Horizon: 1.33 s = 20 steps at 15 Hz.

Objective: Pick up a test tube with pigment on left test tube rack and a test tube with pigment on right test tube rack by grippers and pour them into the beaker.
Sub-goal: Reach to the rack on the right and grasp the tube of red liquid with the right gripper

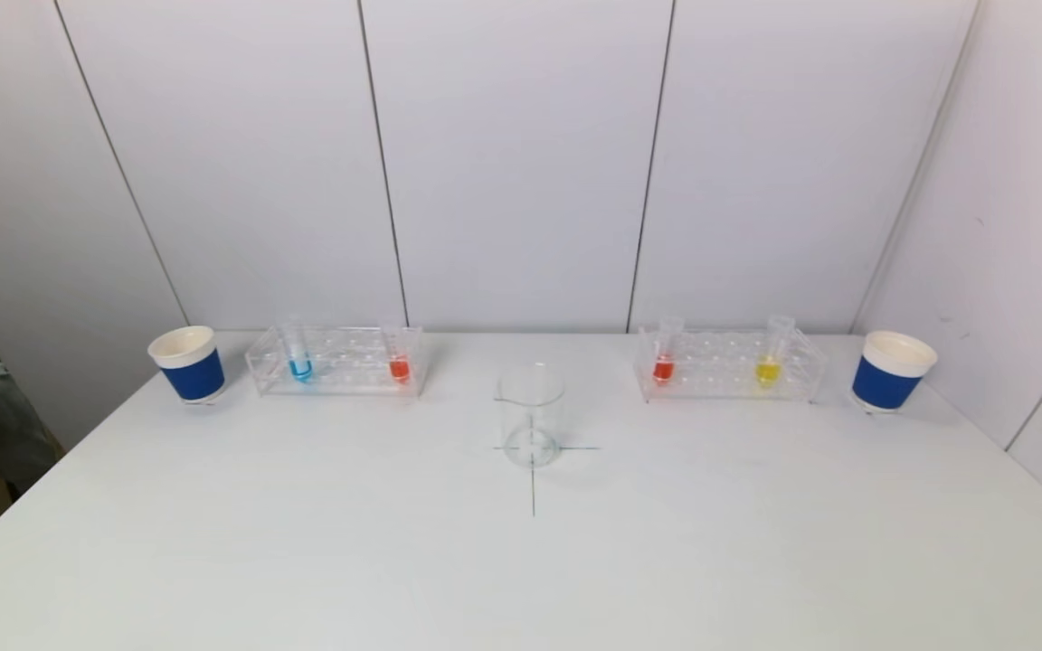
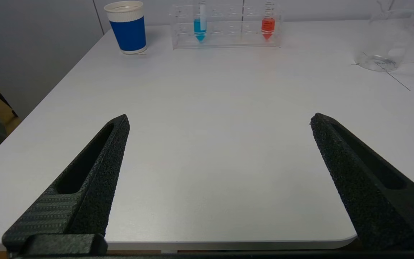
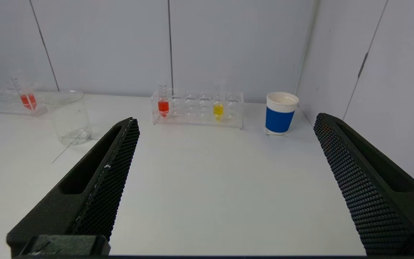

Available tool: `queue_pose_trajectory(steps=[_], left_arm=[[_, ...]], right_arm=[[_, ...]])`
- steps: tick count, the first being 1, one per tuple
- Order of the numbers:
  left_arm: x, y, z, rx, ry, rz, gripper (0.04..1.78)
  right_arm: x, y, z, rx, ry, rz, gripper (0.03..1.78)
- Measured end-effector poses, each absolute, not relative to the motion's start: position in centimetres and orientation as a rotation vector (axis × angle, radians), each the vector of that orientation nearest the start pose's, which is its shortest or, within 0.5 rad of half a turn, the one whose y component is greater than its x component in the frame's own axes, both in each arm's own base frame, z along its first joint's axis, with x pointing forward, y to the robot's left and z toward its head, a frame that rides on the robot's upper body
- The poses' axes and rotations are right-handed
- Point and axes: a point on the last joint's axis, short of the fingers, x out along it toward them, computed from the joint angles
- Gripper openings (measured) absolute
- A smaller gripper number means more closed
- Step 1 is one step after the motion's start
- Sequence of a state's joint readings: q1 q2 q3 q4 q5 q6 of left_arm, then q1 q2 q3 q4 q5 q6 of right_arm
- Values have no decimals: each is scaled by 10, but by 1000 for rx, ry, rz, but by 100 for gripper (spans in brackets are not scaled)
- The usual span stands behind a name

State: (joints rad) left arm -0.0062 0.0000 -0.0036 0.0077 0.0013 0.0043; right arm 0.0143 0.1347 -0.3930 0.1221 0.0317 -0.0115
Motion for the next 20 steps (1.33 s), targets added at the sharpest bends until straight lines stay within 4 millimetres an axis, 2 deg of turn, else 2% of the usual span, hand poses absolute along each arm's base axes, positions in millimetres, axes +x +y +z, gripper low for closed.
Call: queue_pose_trajectory(steps=[5, 7, 10, 12, 15, 20], left_arm=[[-23, 0, 76, 4, 4, -5, 176], [-23, 0, 76, 4, 4, -5, 176], [-23, 0, 76, 4, 4, -5, 176], [-23, 0, 76, 4, 4, -5, 176], [-23, 0, 76, 4, 4, -5, 176], [-23, 0, 76, 4, 4, -5, 176]], right_arm=[[-26, 0, 242, -10, -151, 126, 177], [-8, 2, 266, -8, -150, 173, 177], [32, 6, 291, -8, -131, 242, 177], [64, 9, 297, -9, -111, 285, 177], [108, 13, 296, 10, -71, 335, 177], [179, 19, 277, 30, -15, 356, 177]])
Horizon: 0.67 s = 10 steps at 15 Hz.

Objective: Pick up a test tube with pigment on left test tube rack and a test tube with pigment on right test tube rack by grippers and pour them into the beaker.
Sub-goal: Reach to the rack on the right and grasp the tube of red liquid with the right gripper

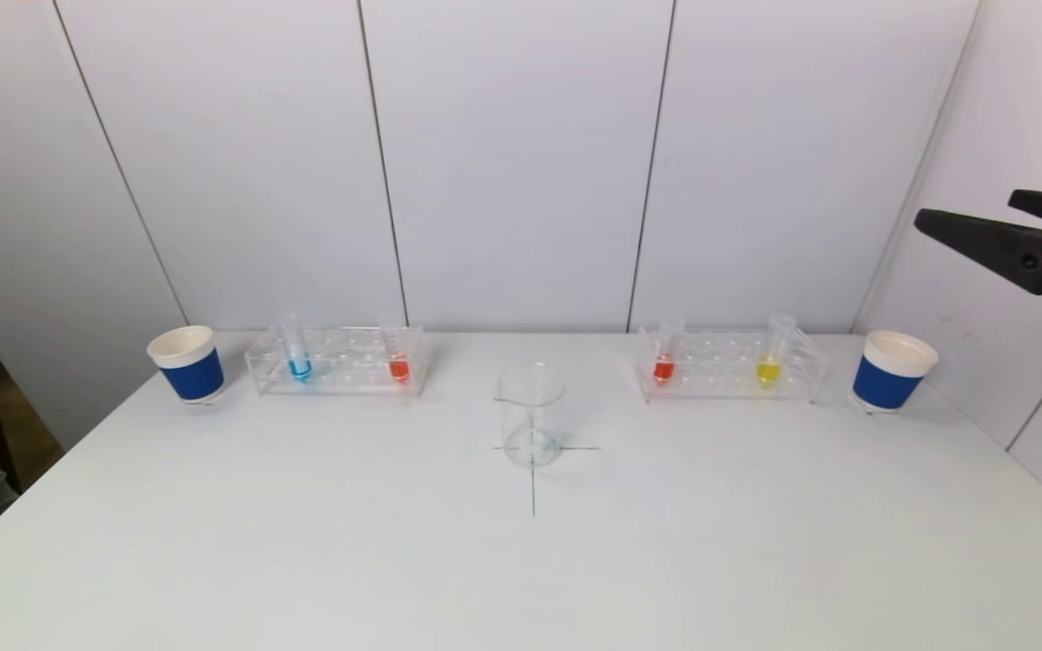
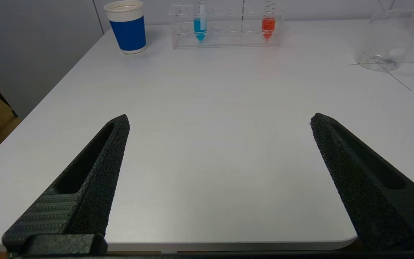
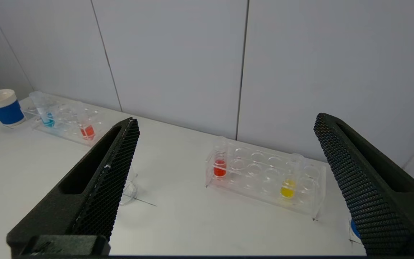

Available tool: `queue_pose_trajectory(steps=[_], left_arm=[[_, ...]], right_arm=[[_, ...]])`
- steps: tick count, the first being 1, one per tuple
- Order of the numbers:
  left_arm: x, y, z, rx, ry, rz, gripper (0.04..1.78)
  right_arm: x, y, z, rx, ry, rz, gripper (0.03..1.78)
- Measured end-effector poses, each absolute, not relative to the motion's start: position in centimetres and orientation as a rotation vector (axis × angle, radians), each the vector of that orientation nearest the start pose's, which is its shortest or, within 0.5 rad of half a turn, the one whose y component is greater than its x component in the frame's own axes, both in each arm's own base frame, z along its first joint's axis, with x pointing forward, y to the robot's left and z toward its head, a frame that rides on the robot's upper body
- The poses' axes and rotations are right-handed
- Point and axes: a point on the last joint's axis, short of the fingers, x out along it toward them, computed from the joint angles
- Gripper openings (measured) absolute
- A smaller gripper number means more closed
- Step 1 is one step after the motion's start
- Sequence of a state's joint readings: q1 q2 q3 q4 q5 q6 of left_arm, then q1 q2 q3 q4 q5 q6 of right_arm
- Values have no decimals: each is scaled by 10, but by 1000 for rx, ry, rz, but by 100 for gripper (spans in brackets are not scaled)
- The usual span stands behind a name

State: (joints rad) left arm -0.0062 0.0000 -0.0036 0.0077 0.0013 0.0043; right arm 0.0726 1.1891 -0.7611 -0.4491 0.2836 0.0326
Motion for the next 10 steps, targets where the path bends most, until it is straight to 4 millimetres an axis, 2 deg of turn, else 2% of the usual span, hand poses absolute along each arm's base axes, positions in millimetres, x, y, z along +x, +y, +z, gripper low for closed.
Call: queue_pose_trajectory(steps=[6, 10], left_arm=[[-23, 0, 76, 5, 4, -4, 176], [-23, 0, 76, 4, 4, -5, 176]], right_arm=[[252, 29, 223, 35, 30, 368, 177], [285, 40, 188, 33, 19, 385, 177]])
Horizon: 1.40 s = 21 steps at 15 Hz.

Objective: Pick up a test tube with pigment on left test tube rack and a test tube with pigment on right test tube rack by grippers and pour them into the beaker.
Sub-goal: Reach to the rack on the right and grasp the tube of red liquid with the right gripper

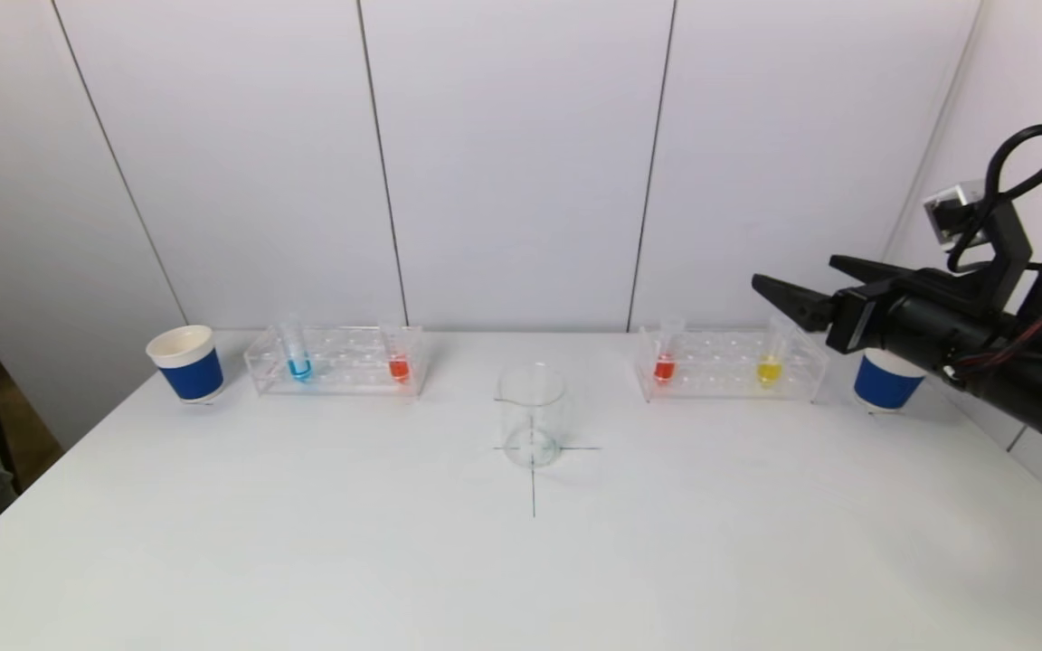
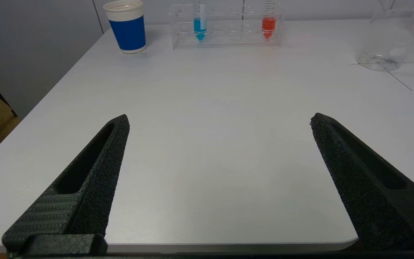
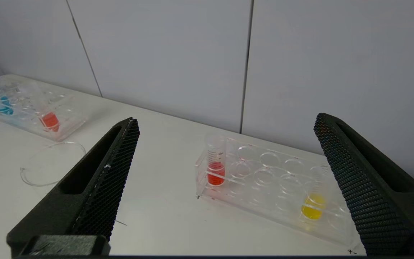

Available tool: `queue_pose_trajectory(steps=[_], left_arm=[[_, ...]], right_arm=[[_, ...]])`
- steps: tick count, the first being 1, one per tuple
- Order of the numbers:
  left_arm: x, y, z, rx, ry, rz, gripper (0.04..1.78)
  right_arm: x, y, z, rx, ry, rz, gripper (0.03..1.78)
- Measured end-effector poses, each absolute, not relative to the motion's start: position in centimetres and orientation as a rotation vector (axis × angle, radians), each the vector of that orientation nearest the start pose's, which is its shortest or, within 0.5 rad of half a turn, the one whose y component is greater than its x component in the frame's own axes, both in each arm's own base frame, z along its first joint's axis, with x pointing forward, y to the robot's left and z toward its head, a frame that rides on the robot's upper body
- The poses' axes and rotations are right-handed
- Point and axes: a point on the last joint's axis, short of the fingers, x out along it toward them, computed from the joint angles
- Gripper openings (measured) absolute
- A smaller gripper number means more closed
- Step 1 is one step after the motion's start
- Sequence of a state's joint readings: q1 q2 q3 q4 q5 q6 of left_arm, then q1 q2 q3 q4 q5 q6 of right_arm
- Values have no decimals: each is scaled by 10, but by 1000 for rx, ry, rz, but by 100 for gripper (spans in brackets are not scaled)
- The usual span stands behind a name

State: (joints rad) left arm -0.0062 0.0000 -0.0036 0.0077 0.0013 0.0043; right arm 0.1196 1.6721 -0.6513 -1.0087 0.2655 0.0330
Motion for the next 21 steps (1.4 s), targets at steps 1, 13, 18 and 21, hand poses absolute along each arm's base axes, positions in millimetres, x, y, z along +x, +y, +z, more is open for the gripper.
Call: queue_pose_trajectory(steps=[1, 13, 18, 21], left_arm=[[-23, 0, 76, 5, 4, -4, 176], [-23, 0, 76, 5, 4, -5, 176], [-23, 0, 76, 5, 4, -5, 176], [-23, 0, 76, 4, 4, -5, 176]], right_arm=[[291, 44, 179, 30, 24, 383, 177], [339, 99, 99, 18, 32, 308, 177], [357, 108, 82, 14, 40, 275, 177], [369, 112, 76, 14, 30, 250, 177]])
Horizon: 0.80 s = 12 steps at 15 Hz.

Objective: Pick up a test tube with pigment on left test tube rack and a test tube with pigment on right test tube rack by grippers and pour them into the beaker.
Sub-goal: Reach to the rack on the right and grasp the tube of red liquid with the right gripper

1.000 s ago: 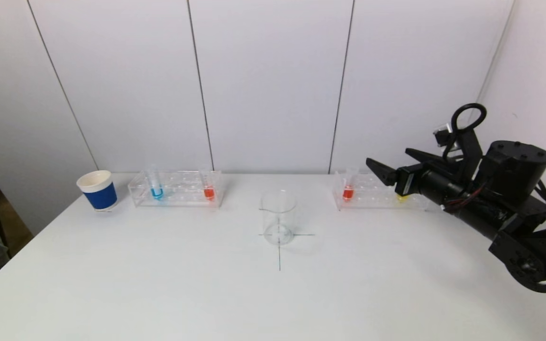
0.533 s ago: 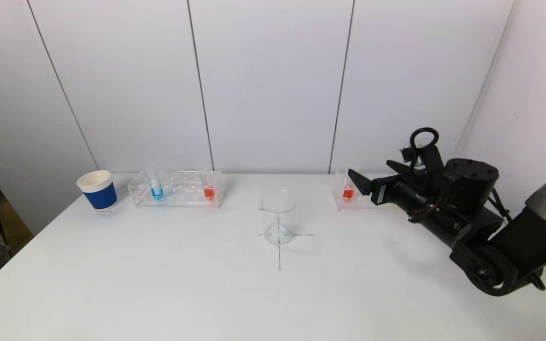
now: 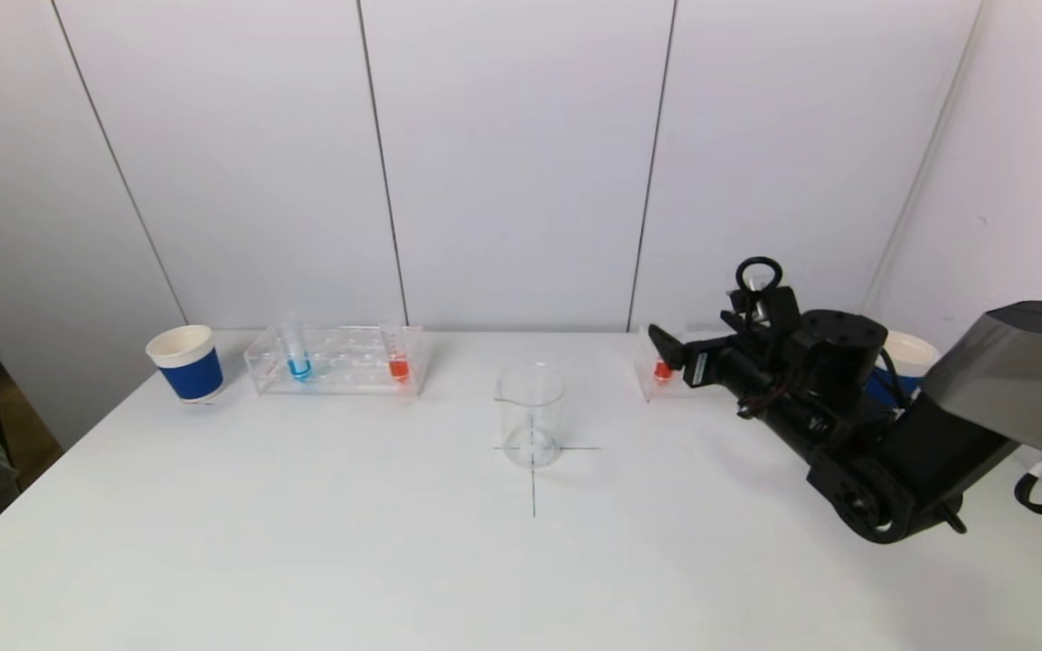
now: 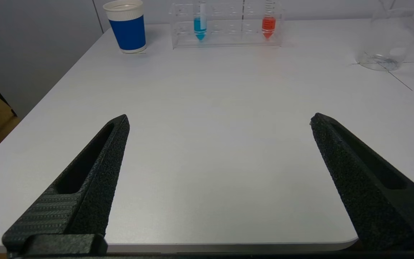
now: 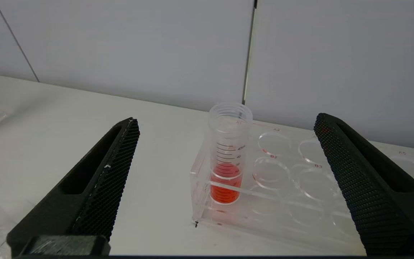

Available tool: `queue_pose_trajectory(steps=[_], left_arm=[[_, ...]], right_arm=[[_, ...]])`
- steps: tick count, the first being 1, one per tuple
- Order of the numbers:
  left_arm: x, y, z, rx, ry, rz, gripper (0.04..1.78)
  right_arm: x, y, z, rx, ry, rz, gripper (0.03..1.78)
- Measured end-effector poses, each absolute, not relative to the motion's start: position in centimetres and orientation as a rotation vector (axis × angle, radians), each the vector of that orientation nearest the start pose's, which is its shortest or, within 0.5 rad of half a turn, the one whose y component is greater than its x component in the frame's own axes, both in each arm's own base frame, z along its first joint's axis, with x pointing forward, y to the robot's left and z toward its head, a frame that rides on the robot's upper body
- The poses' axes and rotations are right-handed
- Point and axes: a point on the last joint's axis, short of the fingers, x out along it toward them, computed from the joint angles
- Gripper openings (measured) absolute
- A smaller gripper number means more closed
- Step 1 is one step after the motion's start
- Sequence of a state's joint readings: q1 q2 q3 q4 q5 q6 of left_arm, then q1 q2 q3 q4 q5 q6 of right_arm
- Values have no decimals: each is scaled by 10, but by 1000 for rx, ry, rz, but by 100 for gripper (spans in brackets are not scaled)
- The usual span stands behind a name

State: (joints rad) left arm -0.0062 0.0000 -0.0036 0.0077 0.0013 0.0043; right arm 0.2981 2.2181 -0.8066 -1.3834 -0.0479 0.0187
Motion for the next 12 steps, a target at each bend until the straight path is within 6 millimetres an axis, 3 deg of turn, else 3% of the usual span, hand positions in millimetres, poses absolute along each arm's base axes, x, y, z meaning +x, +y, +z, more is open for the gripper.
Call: queue_pose_trajectory(steps=[12], left_arm=[[-23, 0, 76, 5, 4, -4, 176]], right_arm=[[404, 123, 46, -5, 24, 204, 177]])
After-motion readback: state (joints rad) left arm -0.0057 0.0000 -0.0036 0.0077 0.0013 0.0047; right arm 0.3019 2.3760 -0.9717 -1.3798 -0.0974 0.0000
